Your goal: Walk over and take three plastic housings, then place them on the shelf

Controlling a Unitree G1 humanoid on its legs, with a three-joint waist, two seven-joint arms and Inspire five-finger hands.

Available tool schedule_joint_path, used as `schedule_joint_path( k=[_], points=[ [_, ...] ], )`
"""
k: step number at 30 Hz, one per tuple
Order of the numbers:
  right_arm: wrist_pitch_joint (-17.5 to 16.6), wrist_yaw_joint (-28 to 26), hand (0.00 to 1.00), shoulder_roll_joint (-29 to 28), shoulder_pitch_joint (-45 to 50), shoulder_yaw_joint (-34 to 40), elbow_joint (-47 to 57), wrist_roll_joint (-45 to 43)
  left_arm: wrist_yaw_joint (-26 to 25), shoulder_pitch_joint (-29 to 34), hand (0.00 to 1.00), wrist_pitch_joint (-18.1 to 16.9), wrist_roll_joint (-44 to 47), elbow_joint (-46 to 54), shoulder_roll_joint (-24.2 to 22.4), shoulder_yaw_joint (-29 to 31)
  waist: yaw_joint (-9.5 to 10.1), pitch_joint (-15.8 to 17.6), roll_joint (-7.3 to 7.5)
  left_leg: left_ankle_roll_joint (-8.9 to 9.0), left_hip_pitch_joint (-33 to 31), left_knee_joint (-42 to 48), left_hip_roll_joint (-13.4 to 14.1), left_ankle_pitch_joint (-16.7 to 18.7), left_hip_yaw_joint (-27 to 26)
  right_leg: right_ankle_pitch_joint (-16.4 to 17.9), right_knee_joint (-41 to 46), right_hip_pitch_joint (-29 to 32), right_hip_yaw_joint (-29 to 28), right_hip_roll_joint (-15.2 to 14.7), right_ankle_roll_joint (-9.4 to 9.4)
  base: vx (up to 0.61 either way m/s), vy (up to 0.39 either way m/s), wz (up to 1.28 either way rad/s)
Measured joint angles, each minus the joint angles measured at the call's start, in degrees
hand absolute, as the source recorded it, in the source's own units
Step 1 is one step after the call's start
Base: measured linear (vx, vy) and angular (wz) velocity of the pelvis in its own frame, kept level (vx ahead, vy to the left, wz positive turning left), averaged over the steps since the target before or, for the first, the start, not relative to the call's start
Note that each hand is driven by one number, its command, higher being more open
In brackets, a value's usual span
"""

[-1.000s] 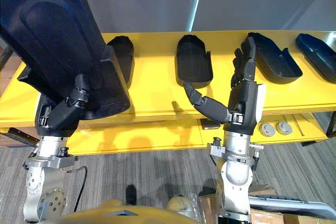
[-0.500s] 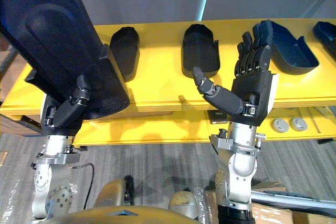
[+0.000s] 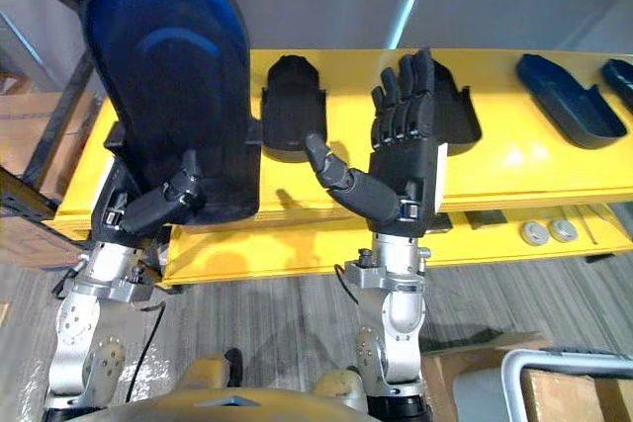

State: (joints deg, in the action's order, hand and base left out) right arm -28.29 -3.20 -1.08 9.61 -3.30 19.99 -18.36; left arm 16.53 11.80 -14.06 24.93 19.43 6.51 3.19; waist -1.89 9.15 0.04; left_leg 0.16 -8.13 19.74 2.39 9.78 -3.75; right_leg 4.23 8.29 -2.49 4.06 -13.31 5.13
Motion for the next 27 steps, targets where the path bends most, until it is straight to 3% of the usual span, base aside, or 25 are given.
schedule_joint_path(
  k=[3,8,11,18,21,27],
  points=[
    [0.14,0.03,1.0,0.62,1.16,2.91,0.0,-0.09,-2.28,0.09,0.0,0.0,-0.22,0.07,-1.53,0.03,-0.03,-0.43,-2.02,0.79,0.58,-1.18,-0.24,-0.75,0.81,-0.55,-2.26,-2.33,0.81,0.86,0.21,0.03,-0.046,0.18],
    [0.13,0.18,1.0,1.67,0.91,4.45,0.12,0.13,-4.88,2.52,0.0,0.01,-0.38,1.62,-2.22,-0.47,0.0,-0.63,-2.24,3.35,3.79,-8.55,1.38,-5.12,1.53,-0.57,-2.32,-2.59,1.99,2.82,0.24,-0.03,-0.116,0.06],
    [0.5,-0.02,1.0,2.07,1.04,5.01,0.48,-0.02,-10.3,3.78,0.0,0.02,-4.12,1.74,-3.03,0.3,0.01,-0.62,-2.18,4.54,5.54,-12.43,2.45,-7.51,1.27,-0.54,-2.57,-2.63,1.99,3.57,0.21,-0.1,-0.1,-0.07],
    [2.38,-4.17,1.0,2.6,4.6,4.49,2.61,-3.65,-21.93,5.28,0.0,0.31,-14.95,0.94,-5.22,10.68,-0.72,-0.64,-2.45,5.14,7.65,-19.03,2.78,-11.58,0.81,0.43,-3.26,-2.49,2.3,4.3,0.45,-0.1,-0.051,0.01],
    [3.14,-4.94,1.0,2.76,4.87,2.7,2.56,-5.68,-26.21,2.02,0.0,0.23,-16.39,-5.7,-3.34,14.7,-1.16,-1.1,-3.37,5.1,7.81,-21.51,2.87,-14.03,0.81,0.52,-1.99,-0.99,2.75,4.32,0.56,-0.06,-0.011,0.1],
    [5.54,-8.24,1.0,3.78,4.81,-1.8,0.27,-5.55,-26.54,-2.46,0.0,0.26,-12.24,-16.84,-0.85,15.58,-1.56,-1.22,-3.93,4.89,8.82,-24.07,1.98,-16.52,-0.45,2.59,4.3,2.88,1.13,3.11,1.54,-0.04,0.009,-0.06]
  ],
)
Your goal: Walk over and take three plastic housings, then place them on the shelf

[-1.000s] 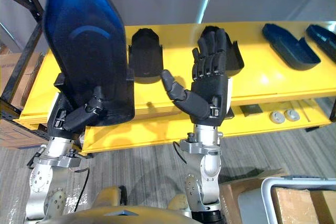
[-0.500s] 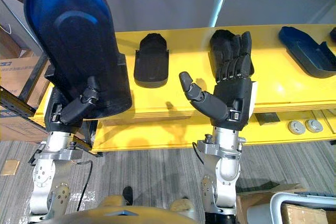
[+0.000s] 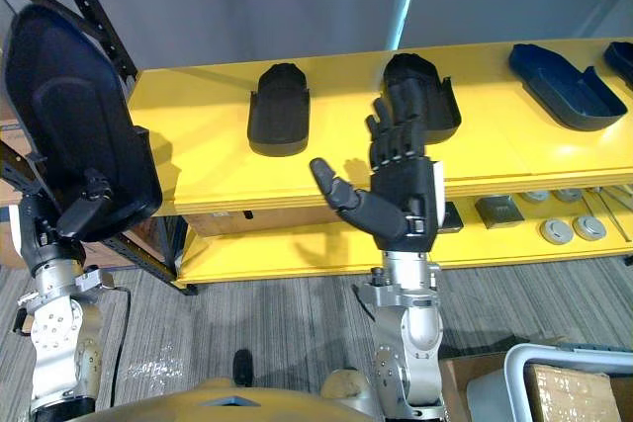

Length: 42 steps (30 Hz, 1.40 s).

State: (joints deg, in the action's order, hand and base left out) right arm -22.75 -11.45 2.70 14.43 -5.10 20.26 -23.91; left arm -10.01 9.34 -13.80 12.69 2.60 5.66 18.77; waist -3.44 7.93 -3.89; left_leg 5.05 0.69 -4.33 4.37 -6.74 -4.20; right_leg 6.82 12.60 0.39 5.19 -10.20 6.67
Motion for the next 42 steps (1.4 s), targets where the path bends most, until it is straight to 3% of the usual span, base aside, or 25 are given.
schedule_joint_path(
  k=[8,13,18,26,32,37,41,42],
  points=[
    [2.35,-3.99,1.0,4.68,-1.46,-3.07,-0.3,-0.32,3.65,-5.15,0.0,0.77,5.8,-6.43,3.99,-0.19,-1.45,0.34,-1.59,0.25,-0.57,0.08,-1.03,0.09,-2.0,2.7,6.74,4.72,-2.42,-1.55,0.5,-0.04,-0.005,-0.1],
    [4.62,-4.57,1.0,6.93,-3.79,-4.32,-0.15,-2.1,4.84,-10.29,0.0,3.33,7.85,-12.07,4.53,0.1,-2.28,0.84,-3.12,0.04,-1.77,0.38,-1.6,-0.09,-3.93,4.11,10.48,7.76,-3.48,-2.3,0.58,-0.03,-0.011,-0.03],
    [5.33,-5.51,1.0,8.83,-5.98,-6.83,0.98,-2.18,3.81,-13.96,0.0,8.04,11.05,-15.71,6.45,0.72,-3.11,2.49,-4.33,-0.48,-2.94,2.27,-1.56,0.74,-6.33,4.99,12.64,9.24,-4.11,-2.86,0.62,-0.01,-0.011,-0.01],
    [6.29,-5.86,1.0,9.92,-11.26,-10.18,4.99,-2.39,-1.41,-20.72,0.0,10.71,15.51,-16.82,8.35,4.28,-3.19,6.64,-4.05,-0.59,-6.57,5.64,-0.8,1.0,-9.63,5.9,16.12,13.19,-4.44,-3.89,0.63,-0.02,-0.021,0.05],
    [8.83,-5.53,1.0,11.04,-13.77,-11.65,5.64,-2.38,-4.67,-26.19,0.0,12.61,18.66,-16.94,9.97,5.8,-3.01,10.04,-3.53,-0.85,-10.1,9.1,-1.04,1.57,-9.93,6.76,18.77,16.71,-5.34,-4.58,0.7,-0.01,-0.01,0.0],
    [10.05,-4.52,1.0,11.2,-15.59,-11.79,8.25,-2.33,-4.73,-31.47,0.0,15.73,20.93,-17.07,14.22,6.32,-2.93,13.55,-2.95,-0.84,-14.39,15.64,-0.46,4.17,-10.4,7.46,21.61,19.99,-6.6,-4.7,0.79,-0.04,-0.021,-0.04],
    [10.07,-3.09,1.0,11.89,-15.88,-11.69,10.43,-2.33,-4.47,-33.06,0.0,16.6,22.38,-17.11,14.49,6.54,-2.9,14.61,-2.68,-0.98,-16.17,18.75,0.12,5.54,-10.67,7.45,22.0,20.72,-6.94,-4.64,0.82,-0.01,0.014,-0.03],
    [10.07,-2.91,1.0,12.24,-16.21,-11.56,10.69,-2.34,-4.67,-33.64,1.0,16.61,23.54,-17.18,14.49,6.54,-2.81,15.17,-2.4,-0.94,-16.27,19.26,0.24,5.86,-10.8,7.46,22.11,20.73,-7.07,-4.61,0.84,-0.01,0.011,-0.04]
  ],
)
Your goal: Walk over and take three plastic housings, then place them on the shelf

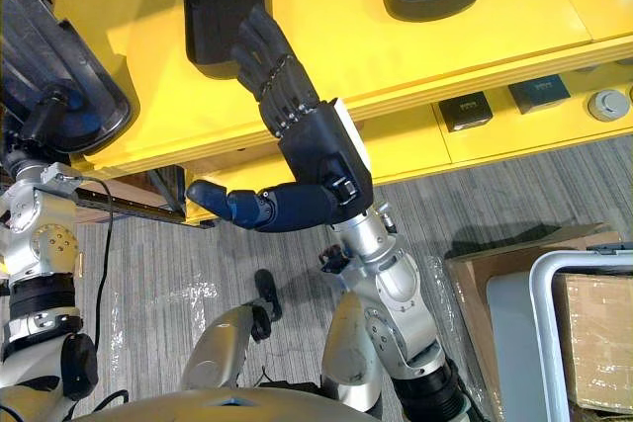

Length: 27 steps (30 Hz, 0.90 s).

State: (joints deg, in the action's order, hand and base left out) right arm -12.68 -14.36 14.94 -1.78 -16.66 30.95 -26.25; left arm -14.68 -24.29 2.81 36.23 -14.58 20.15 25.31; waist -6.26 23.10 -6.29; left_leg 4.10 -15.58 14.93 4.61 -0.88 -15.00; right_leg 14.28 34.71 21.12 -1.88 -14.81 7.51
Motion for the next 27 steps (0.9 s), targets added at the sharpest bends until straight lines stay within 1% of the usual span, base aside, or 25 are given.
schedule_joint_path(
  k=[3,10,13,16,19,22,24,27],
  points=[
    [0.11,0.04,1.0,0.5,-0.63,0.35,0.33,0.01,-0.3,-0.34,1.0,-0.19,0.24,-0.25,0.07,-0.04,0.13,0.45,0.47,0.17,-0.34,-0.02,0.02,0.21,-0.5,-0.05,-0.11,0.61,-0.38,0.08,0.1,-0.01,0.005,-0.05],
    [0.14,0.09,1.0,0.52,-0.78,0.51,0.39,-0.02,-1.45,-0.16,1.0,0.18,-0.21,-0.59,1.28,-0.22,0.34,0.67,0.58,-0.14,-0.09,0.13,0.22,0.52,-1.68,-0.47,-0.94,0.73,-1.51,0.15,0.7,0.03,0.012,-0.08],
    [0.14,0.09,1.0,0.52,-0.78,0.53,0.39,-0.05,-1.37,-0.31,1.0,1.1,-0.38,-0.65,1.96,-0.2,0.35,0.74,0.7,-0.16,-0.07,0.83,0.34,1.11,-1.93,-0.52,-1.09,0.51,-1.74,0.13,0.79,0.02,0.01,-0.05],
    [0.14,0.1,1.0,0.5,-0.74,0.47,0.5,-2.3,-0.99,-0.36,1.0,1.32,-0.87,-0.96,2.37,-0.27,0.31,0.76,0.72,-0.18,0.3,0.92,0.55,1.34,-2.07,-0.84,-1.97,-0.27,-1.74,0.28,1.29,0.02,0.016,-0.04],
    [0.14,0.07,1.0,0.47,-0.55,0.37,1.3,-2.28,-0.3,-0.45,1.0,1.62,-1.13,-1.17,3.12,-0.31,0.29,0.85,0.87,-0.23,0.39,0.92,0.51,1.39,-2.24,-0.93,-2.18,-0.35,-1.81,0.29,1.43,0.0,0.001,-0.01],
    [0.14,0.03,1.0,0.47,0.34,0.37,1.4,-2.27,-0.06,-0.45,1.0,2.62,-3.71,-1.65,3.25,-0.44,0.29,0.88,0.92,-0.14,1.5,0.76,0.59,1.63,-2.41,-0.98,-2.79,-1.56,-1.82,0.33,1.5,0.02,0.008,-0.06],
    [0.14,-0.06,1.0,0.47,1.06,0.34,1.41,-2.27,0.18,-0.46,1.0,3.47,-7.88,-1.82,3.41,-0.73,0.18,0.92,0.98,-0.1,2.25,0.75,0.75,2.0,-2.7,-1.0,-3.33,-2.37,-1.9,0.69,1.53,0.02,-0.001,-0.09],
    [0.14,-0.1,1.0,0.47,1.12,0.34,1.41,-2.27,0.95,-0.57,1.0,3.81,-10.33,-1.85,4.77,-0.93,0.05,0.93,1.01,-0.1,2.22,0.67,1.07,2.02,-2.99,-1.45,-4.07,-2.42,-1.99,0.92,1.61,0.02,0.004,-0.06]
  ],
)
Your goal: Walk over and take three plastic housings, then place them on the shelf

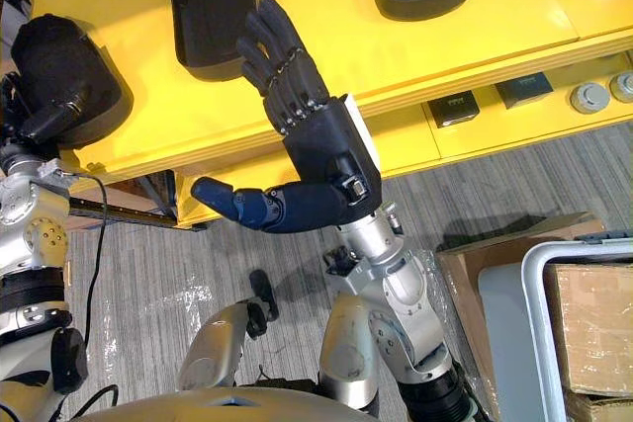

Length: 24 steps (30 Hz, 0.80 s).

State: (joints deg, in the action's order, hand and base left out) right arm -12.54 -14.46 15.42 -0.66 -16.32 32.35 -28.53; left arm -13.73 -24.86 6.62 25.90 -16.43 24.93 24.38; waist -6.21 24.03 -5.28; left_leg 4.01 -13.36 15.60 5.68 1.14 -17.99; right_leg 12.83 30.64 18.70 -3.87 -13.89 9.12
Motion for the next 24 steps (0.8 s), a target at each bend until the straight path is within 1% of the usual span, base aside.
schedule_joint_path(
  k=[2,5,8,10,12,13,14,15,16,17,19,20,21,22,23,24],
  points=[
    [0.0,0.0,1.0,0.0,0.2,0.03,-0.01,0.0,0.27,-0.54,1.0,1.14,-2.39,-0.62,1.24,-0.55,-0.13,0.0,0.0,-0.01,0.42,-0.13,0.0,0.0,-0.2,-0.3,-0.61,-0.58,-0.04,0.09,0.21,0.02,0.003,-0.02],
    [-0.02,-0.2,1.0,0.0,1.03,-0.01,-0.01,0.02,-0.6,-2.27,1.0,2.45,-6.32,-2.69,2.15,-1.72,-0.21,-0.02,0.05,-0.03,2.07,-0.91,0.0,0.04,-0.6,-0.89,-2.06,-2.45,-0.04,0.19,0.35,0.04,0.018,-0.08],
    [-0.4,-0.81,1.0,-0.02,2.55,0.12,-0.02,0.03,-3.7,-3.69,1.0,2.42,-9.72,-3.84,2.66,-3.08,-0.71,-0.12,0.25,-0.26,2.92,-1.03,0.13,0.33,-0.8,-1.88,-4.0,-4.05,0.0,0.41,0.58,0.02,0.03,-0.07],
    [-0.42,-1.75,1.0,-0.09,3.44,0.04,-0.18,0.04,-5.85,-5.05,1.0,2.1,-12.57,-3.81,2.75,-3.2,-1.29,-0.31,0.63,-0.38,3.1,-1.03,0.34,0.4,-0.84,-2.69,-5.4,-4.92,0.08,0.68,0.62,0.01,0.017,-0.04],
    [-0.81,-2.92,1.0,-0.53,5.15,0.02,-1.24,0.05,-9.37,-5.89,1.0,0.88,-17.61,-3.81,3.6,-3.38,-1.97,-0.81,1.64,-0.42,5.21,-1.98,0.67,0.42,-1.15,-3.51,-7.65,-7.34,0.19,1.15,0.58,0.04,0.024,-0.13],
    [-1.07,-3.05,1.0,-0.67,5.69,0.02,-1.67,0.05,-10.32,-6.0,1.0,0.17,-18.36,-3.8,3.89,-3.59,-2.09,-1.02,2.02,-0.42,6.01,-2.28,0.71,0.42,-1.2,-3.57,-8.15,-8.24,0.25,1.23,0.54,0.03,0.004,-0.12],
    [-2.18,-3.51,1.0,-0.83,6.77,0.04,-3.0,0.05,-12.18,-6.03,1.0,-1.84,-19.91,-3.7,4.55,-4.15,-2.28,-1.62,2.63,-0.34,7.74,-3.16,0.78,0.37,-1.16,-3.72,-9.24,-10.13,0.51,1.44,0.42,0.04,-0.01,-0.06],
    [-3.2,-3.99,1.0,-1.09,7.74,0.08,-4.68,0.06,-13.62,-6.03,1.0,-4.0,-20.5,-3.34,5.16,-4.5,-2.41,-2.94,3.08,-0.11,8.83,-4.21,0.82,0.16,-0.97,-3.98,-10.52,-11.46,0.85,1.7,0.29,0.04,-0.012,-0.01],
    [-3.58,-4.13,1.0,-1.35,8.26,0.14,-5.45,0.06,-14.29,-6.02,1.0,-5.2,-21.59,-3.21,5.31,-4.62,-2.49,-3.9,3.07,0.01,9.0,-4.76,0.79,-0.01,-0.75,-4.29,-11.38,-11.92,1.18,1.89,0.11,0.06,-0.006,0.1],
    [-4.21,-4.25,1.0,-2.17,9.32,0.74,-6.8,0.05,-15.74,-5.82,1.0,-7.39,-22.27,-1.63,5.36,-5.03,-2.57,-5.71,3.21,0.17,9.13,-5.83,0.77,-0.46,-0.15,-4.94,-13.28,-12.82,2.11,2.17,-0.02,0.07,-0.004,0.19],
    [-4.39,-4.53,1.0,-3.22,9.83,2.12,-8.92,0.14,-17.85,-2.64,1.0,-13.19,-24.61,4.72,5.04,-5.52,-3.01,-7.2,3.58,0.32,10.92,-8.41,0.62,-1.56,1.17,-5.95,-16.43,-15.73,3.51,2.54,-0.3,0.07,-0.007,0.22],
    [-4.4,-4.67,1.0,-3.49,10.08,2.63,-9.43,0.17,-18.2,-1.31,1.0,-14.53,-25.07,6.78,4.7,-5.53,-3.07,-7.8,3.62,0.37,11.25,-9.01,0.57,-1.79,1.43,-6.1,-17.11,-16.24,3.76,2.61,-0.31,0.07,-0.008,0.18],
    [-4.49,-4.63,1.0,-4.15,10.63,3.74,-10.35,0.23,-18.74,1.39,1.0,-17.04,-26.36,10.82,3.63,-5.48,-2.95,-8.8,3.64,0.42,12.22,-10.24,0.44,-2.25,1.81,-6.36,-18.28,-17.46,4.33,2.7,-0.33,0.06,-0.008,0.16],
    [-4.55,-4.61,1.0,-4.46,11.04,4.42,-10.63,0.32,-18.74,2.64,1.0,-18.44,-26.55,12.82,2.72,-5.47,-2.89,-9.28,3.6,0.49,12.61,-10.8,0.35,-2.43,2.09,-6.43,-18.81,-18.11,4.71,2.7,-0.38,0.08,-0.008,0.21],
    [-4.84,-4.31,1.0,-4.79,11.41,5.64,-11.39,0.89,-18.49,5.17,1.0,-20.97,-26.52,16.99,0.39,-5.39,-2.7,-10.3,3.55,0.55,13.48,-11.96,0.15,-2.83,2.62,-6.5,-19.68,-19.23,5.36,2.69,-0.43,0.07,-0.006,0.18],
    [-4.95,-3.87,1.0,-4.87,11.42,6.53,-11.88,1.36,-17.92,7.01,1.0,-22.71,-26.53,19.99,-1.87,-5.46,-2.27,-10.92,3.55,0.55,14.26,-12.93,0.0,-3.17,2.82,-6.52,-20.15,-19.95,5.63,2.69,-0.43,0.07,-0.006,0.18]
  ],
)
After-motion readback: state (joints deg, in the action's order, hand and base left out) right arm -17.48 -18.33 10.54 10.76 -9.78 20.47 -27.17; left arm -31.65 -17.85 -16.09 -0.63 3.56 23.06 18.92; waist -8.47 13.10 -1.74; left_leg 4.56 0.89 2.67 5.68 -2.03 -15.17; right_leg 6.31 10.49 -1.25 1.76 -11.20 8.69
